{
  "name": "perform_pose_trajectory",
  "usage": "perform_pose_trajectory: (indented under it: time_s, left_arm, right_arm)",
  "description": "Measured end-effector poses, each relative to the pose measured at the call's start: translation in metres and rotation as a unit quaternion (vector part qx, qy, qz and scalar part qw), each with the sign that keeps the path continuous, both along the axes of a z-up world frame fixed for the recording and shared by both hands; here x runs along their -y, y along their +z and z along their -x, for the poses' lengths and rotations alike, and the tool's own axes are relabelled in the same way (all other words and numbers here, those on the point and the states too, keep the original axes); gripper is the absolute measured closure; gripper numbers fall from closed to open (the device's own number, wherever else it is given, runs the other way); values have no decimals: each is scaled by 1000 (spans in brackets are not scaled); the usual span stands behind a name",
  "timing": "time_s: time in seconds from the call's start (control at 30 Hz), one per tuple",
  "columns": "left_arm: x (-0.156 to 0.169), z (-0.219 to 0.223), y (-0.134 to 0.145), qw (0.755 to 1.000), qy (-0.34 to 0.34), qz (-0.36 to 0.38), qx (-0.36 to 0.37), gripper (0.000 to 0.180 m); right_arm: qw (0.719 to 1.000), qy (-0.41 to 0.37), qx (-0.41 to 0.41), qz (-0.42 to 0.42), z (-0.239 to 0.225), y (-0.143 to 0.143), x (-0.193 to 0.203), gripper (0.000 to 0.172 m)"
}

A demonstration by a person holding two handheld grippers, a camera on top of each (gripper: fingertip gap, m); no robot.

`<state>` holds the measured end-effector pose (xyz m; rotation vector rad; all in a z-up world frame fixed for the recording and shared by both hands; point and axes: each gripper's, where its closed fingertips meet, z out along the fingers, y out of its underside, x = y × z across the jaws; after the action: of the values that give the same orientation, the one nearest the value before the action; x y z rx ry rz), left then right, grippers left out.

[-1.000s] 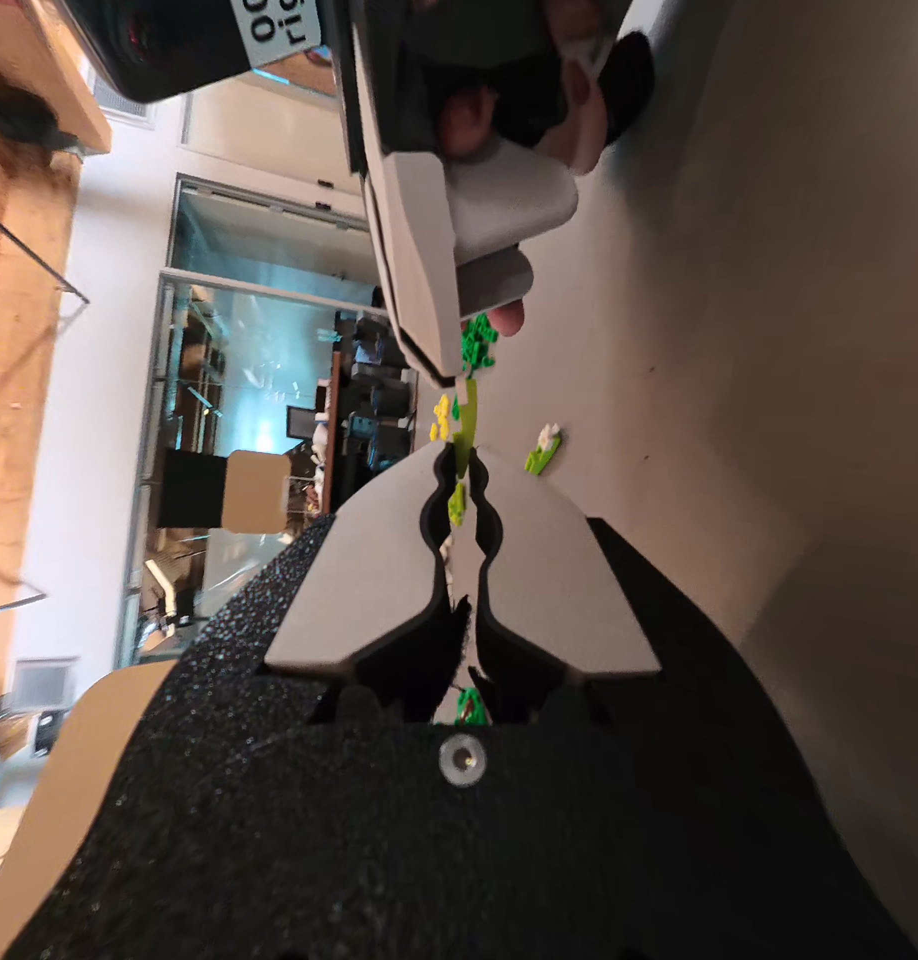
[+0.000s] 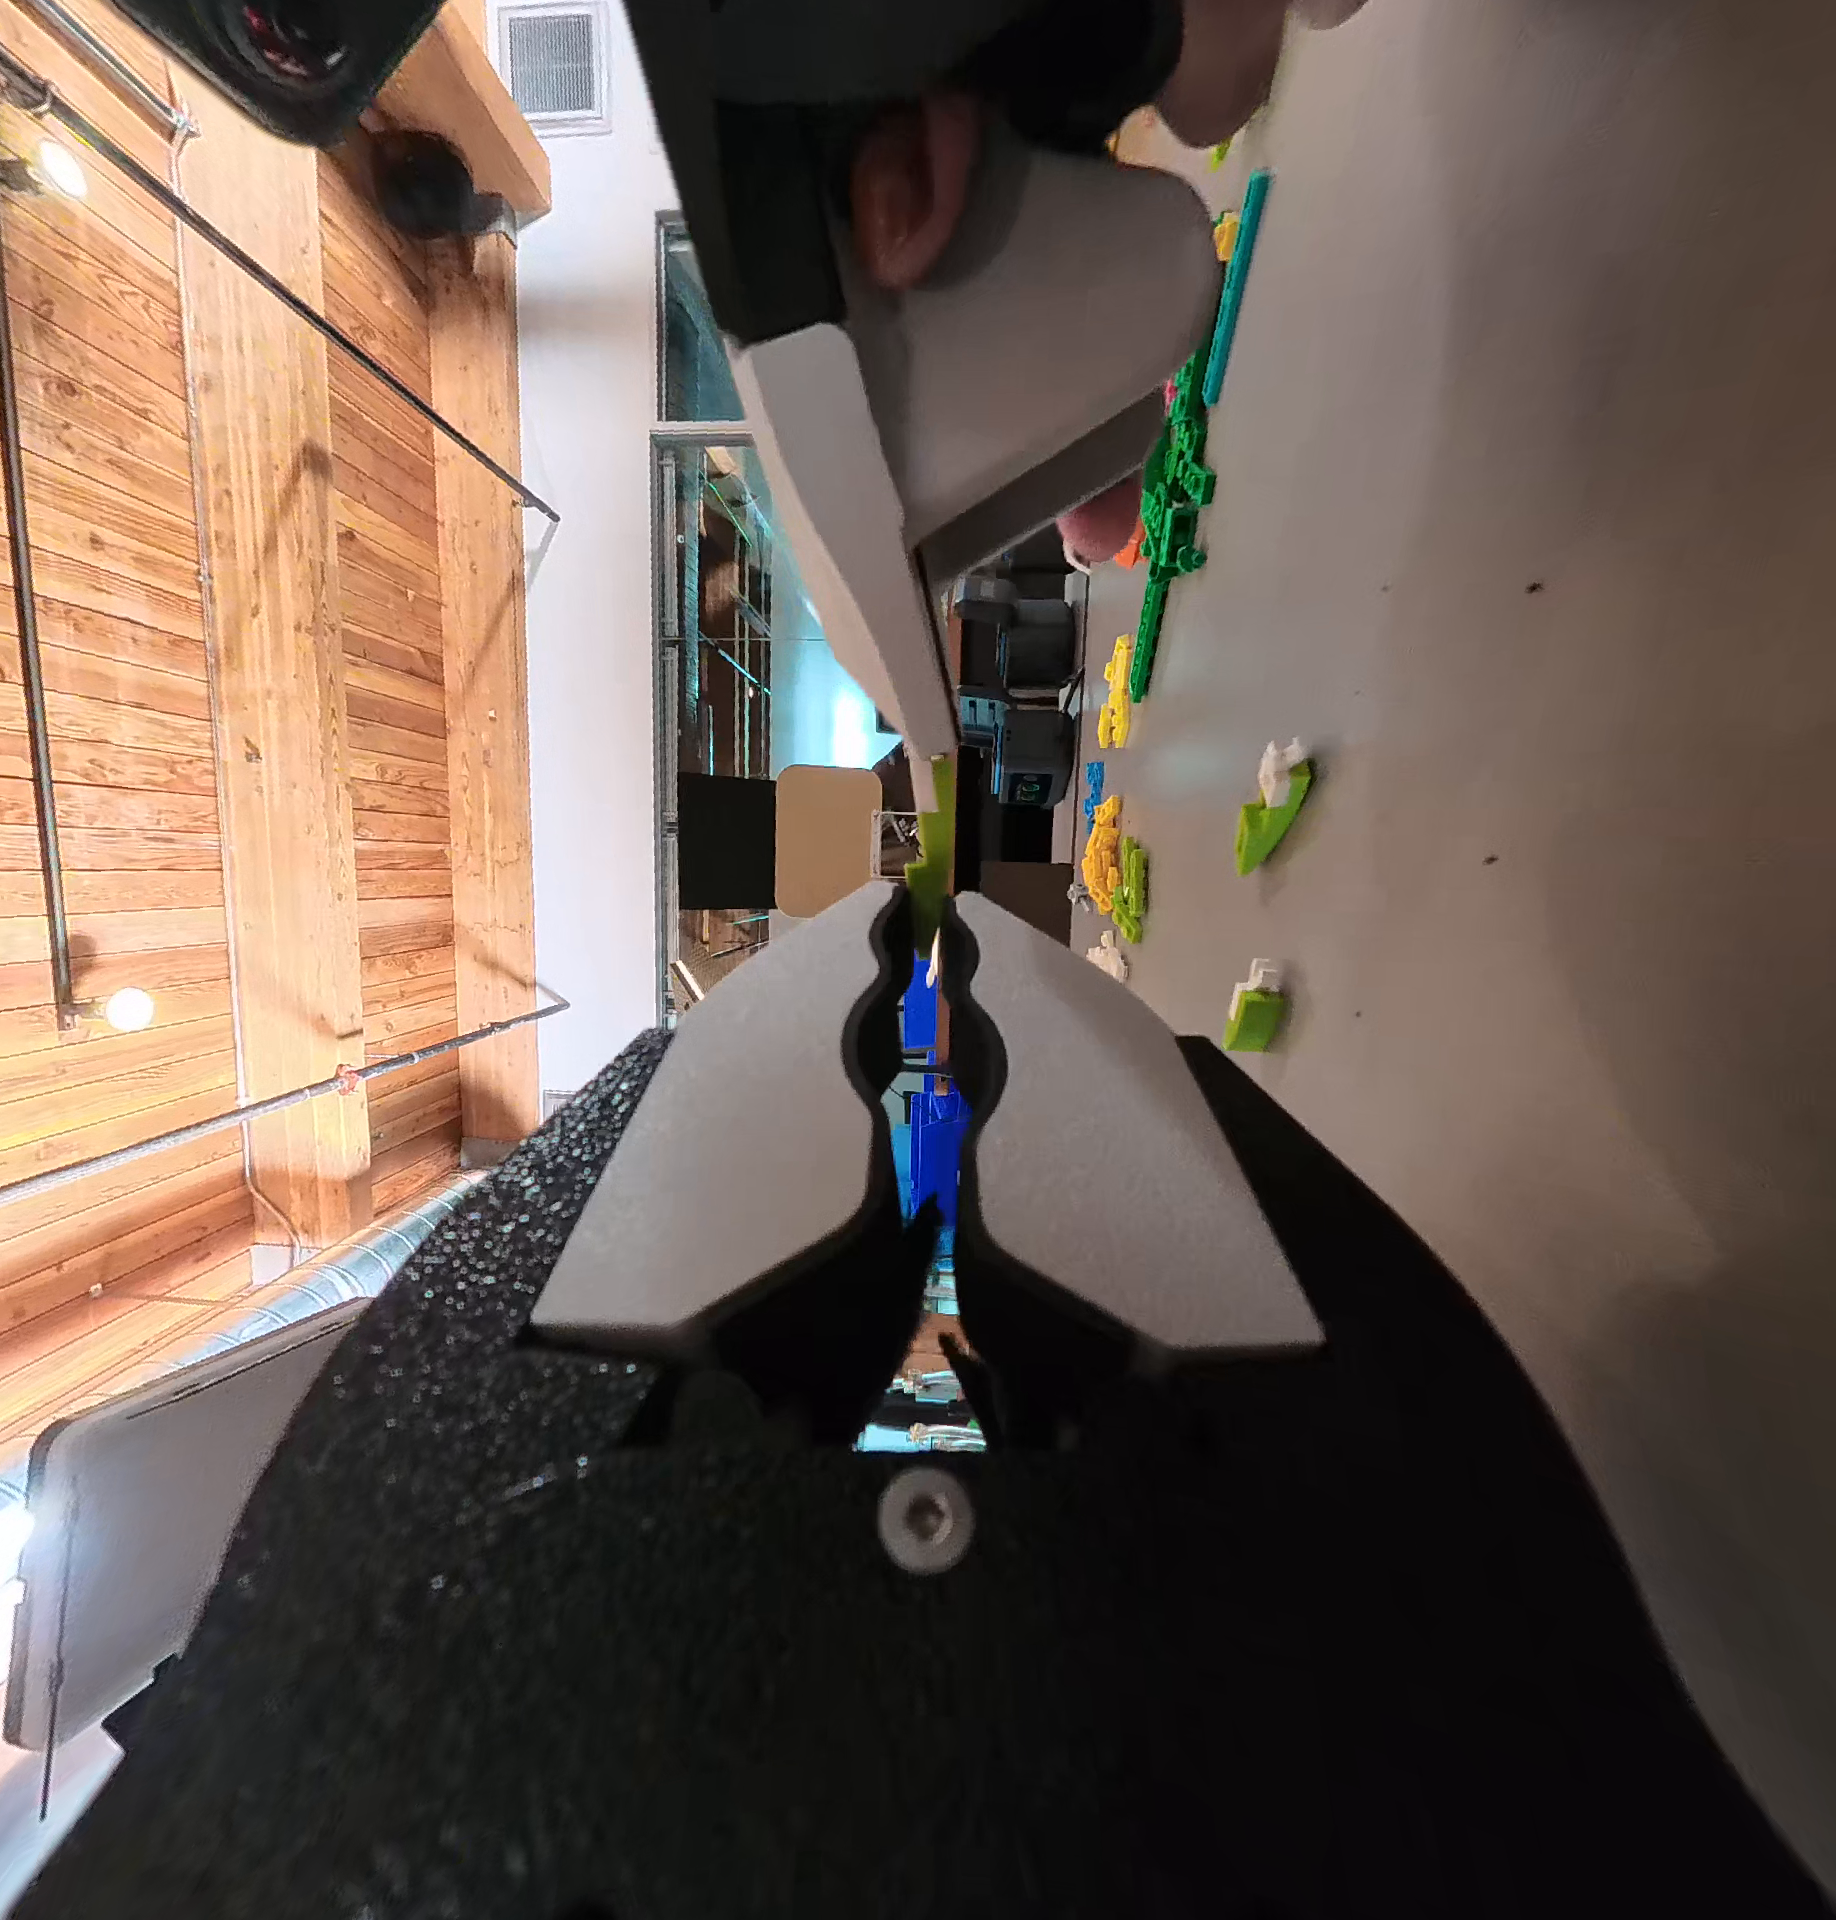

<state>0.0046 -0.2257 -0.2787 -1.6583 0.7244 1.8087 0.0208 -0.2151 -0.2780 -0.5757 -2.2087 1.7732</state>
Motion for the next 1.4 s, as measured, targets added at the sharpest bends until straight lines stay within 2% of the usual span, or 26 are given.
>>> perform_pose_trajectory:
  time_s: [0.17, 0.33, 0.43, 0.57, 0.63, 0.7, 0.73, 0.77, 0.83, 0.87, 0.9, 1.0, 1.1, 1.2, 1.27, 1.4]
  left_arm:
    - [1, 0, 0, 1000, 0, -2, 1, 176]
    - [2, 0, 7, 999, -9, -37, 16, 175]
    - [2, 3, 7, 994, -17, -68, 80, 168]
    - [4, 3, 8, 972, -53, -125, 193, 165]
    - [3, 1, 9, 952, -81, -150, 254, 162]
    - [2, -6, 13, 918, -126, -183, 328, 160]
    - [2, -10, 19, 888, -154, -213, 376, 158]
    - [3, -13, 28, 845, -184, -252, 434, 157]
    - [8, -19, 45, 745, -253, -306, 537, 144]
    - [11, -17, 47, 710, -267, -317, 570, 134]
    - [12, -12, 43, 695, -259, -318, 590, 128]
    - [10, -10, 29, 687, -243, -278, 626, 125]
    - [3, -24, 21, 668, -258, -231, 659, 136]
    - [4, -28, 22, 664, -270, -222, 661, 159]
    - [5, -26, 23, 657, -271, -228, 665, 167]
    - [6, -26, 20, 660, -265, -214, 670, 170]
  right_arm:
    - [1000, -2, -20, -10, -1, 1, 2, 170]
    - [993, -18, -109, -36, 0, 7, 2, 170]
    - [978, -42, -182, -93, 4, 3, -1, 170]
    - [955, -72, -255, -134, 9, 7, -5, 171]
    - [938, -88, -300, -151, 10, 12, -8, 171]
    - [914, -101, -352, -175, 10, 17, -11, 171]
    - [900, -103, -379, -190, 9, 18, -11, 170]
    - [887, -103, -402, -204, 8, 18, -10, 170]
    - [863, -103, -445, -215, 4, 23, -6, 170]
    - [854, -102, -463, -216, 1, 26, -4, 170]
    - [846, -99, -476, -219, -2, 27, -1, 171]
    - [828, -85, -505, -229, -8, 28, 5, 171]
    - [806, -69, -531, -253, -12, 24, 10, 171]
    - [790, -62, -549, -266, -15, 22, 14, 171]
    - [787, -60, -553, -267, -16, 22, 15, 171]
    - [789, -56, -548, -272, -14, 19, 14, 171]
